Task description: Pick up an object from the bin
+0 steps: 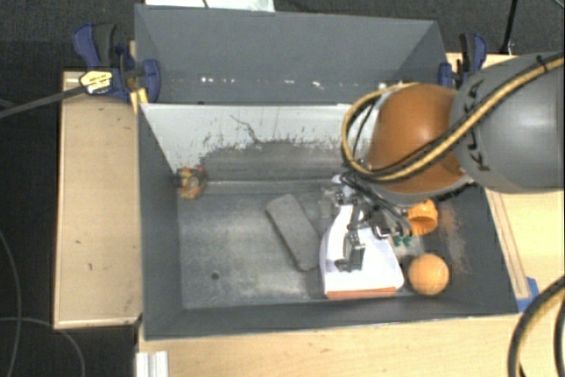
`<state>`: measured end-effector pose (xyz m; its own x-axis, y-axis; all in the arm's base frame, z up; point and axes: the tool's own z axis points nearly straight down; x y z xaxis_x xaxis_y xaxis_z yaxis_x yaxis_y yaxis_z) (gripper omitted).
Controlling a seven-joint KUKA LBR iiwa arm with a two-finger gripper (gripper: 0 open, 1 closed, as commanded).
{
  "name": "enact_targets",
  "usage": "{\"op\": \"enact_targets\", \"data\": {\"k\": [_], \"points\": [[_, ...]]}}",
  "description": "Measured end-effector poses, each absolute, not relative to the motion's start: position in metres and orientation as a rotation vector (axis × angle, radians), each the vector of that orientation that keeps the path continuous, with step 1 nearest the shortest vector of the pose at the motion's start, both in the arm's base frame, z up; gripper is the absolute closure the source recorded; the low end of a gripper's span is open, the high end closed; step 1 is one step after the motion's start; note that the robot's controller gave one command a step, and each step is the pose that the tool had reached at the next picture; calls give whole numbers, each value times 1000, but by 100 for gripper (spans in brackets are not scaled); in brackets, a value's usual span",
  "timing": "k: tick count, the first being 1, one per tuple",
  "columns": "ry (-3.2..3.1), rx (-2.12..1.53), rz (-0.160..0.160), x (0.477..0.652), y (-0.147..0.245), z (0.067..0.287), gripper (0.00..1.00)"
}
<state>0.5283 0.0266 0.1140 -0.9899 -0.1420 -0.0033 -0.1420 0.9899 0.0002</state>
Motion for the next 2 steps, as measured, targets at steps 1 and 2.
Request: {"op": "enact_targets", "data": {"k": [1, 2], "points": [[3104, -466, 0, 523, 30, 101, 100], [3105, -464, 1, 524, 30, 101, 100]]}}
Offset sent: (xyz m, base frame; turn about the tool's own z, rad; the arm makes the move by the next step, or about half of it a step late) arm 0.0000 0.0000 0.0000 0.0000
